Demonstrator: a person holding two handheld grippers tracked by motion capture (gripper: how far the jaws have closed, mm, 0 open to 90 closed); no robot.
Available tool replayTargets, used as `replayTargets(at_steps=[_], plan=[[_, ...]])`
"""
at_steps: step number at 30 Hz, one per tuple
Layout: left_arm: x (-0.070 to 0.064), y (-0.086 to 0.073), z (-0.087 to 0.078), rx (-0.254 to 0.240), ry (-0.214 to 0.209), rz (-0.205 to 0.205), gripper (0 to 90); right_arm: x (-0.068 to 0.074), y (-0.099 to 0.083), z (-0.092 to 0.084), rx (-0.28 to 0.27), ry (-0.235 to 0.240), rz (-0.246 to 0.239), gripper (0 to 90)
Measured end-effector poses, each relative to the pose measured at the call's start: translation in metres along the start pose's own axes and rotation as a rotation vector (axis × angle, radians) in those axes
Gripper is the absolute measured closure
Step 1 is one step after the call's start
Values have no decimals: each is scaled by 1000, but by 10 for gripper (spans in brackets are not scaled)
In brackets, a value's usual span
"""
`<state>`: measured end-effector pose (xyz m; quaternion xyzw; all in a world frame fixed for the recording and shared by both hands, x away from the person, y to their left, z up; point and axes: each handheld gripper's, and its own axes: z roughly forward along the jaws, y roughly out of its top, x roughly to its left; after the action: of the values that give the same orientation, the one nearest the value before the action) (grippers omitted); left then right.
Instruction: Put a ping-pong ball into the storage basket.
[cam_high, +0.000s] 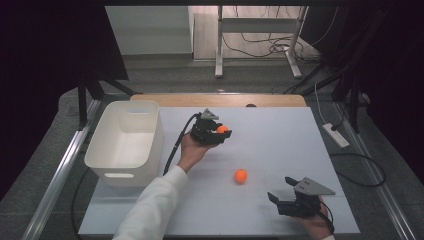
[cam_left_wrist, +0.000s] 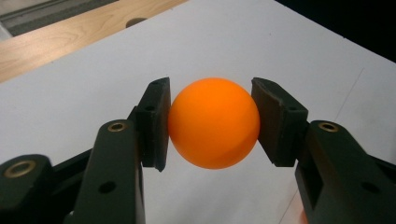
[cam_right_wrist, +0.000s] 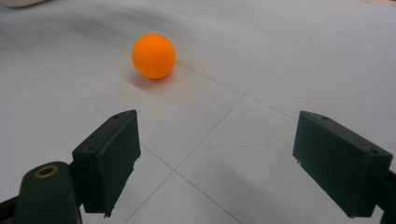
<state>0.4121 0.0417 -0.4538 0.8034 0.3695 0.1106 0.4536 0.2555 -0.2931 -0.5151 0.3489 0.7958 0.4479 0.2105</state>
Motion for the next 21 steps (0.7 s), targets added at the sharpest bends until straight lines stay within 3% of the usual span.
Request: replayTargets(at_steps=[11, 21], plan=[[-9, 0, -11, -31, -16, 21, 499, -1, 0, -1, -2, -4, 1, 145], [-9, 0, -21, -47, -16, 26, 499, 0, 0, 0, 0, -5, -2, 145]])
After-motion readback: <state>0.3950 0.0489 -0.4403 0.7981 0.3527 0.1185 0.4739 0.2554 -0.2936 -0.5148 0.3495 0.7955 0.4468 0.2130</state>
